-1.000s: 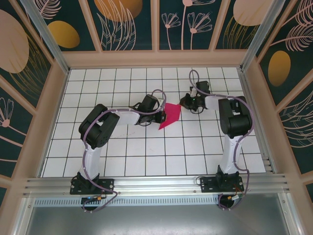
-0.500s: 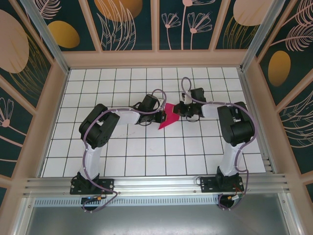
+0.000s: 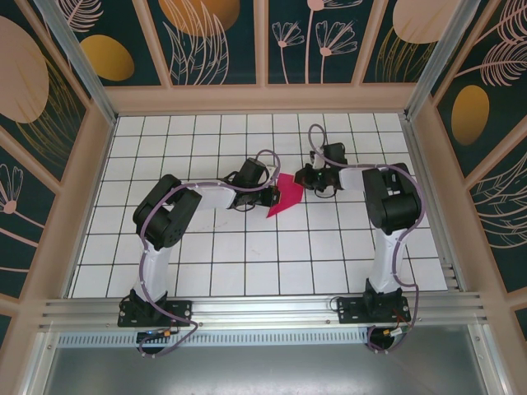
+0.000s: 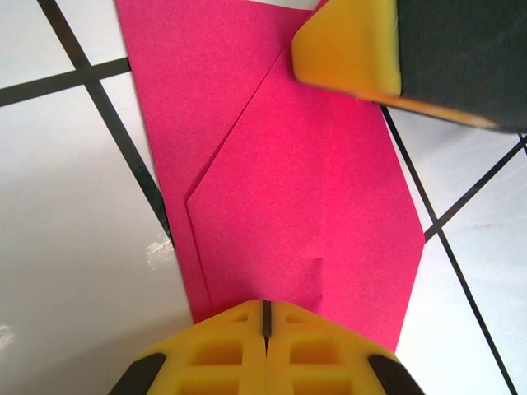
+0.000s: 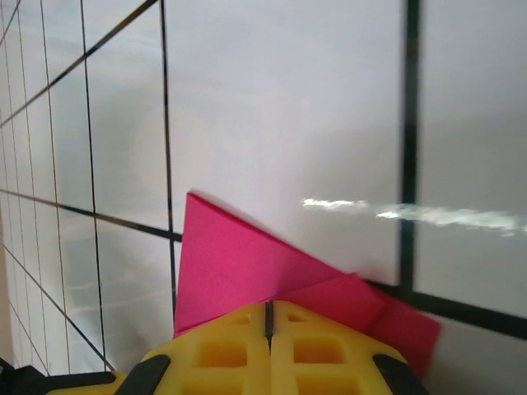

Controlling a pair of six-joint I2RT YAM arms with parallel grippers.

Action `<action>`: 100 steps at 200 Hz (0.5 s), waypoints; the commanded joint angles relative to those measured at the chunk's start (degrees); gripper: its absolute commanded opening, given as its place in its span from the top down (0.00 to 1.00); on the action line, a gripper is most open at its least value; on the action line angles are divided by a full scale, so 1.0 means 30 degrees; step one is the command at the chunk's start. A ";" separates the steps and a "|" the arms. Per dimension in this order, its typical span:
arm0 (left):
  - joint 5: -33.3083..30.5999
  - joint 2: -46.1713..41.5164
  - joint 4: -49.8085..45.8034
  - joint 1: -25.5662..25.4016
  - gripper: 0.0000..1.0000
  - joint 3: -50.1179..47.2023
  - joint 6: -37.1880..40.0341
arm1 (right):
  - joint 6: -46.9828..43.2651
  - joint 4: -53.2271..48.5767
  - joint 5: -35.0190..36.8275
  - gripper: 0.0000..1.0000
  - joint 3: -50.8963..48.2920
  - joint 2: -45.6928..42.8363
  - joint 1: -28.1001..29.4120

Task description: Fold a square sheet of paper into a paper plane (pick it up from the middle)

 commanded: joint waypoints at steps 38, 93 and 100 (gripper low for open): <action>-0.1654 0.1891 -0.3715 0.0053 1.00 -0.1055 0.0144 | 0.0140 -0.0372 0.2180 0.99 0.1459 0.0782 -0.1669; -0.1760 0.1819 -0.3565 0.0055 1.00 -0.0996 -0.0111 | 0.1326 0.1483 -0.0587 0.98 -0.0231 -0.2966 -0.1045; -0.1764 0.1812 -0.3511 0.0069 1.00 -0.0995 -0.0156 | 0.1269 0.1408 -0.0722 0.98 -0.0544 -0.3215 -0.0766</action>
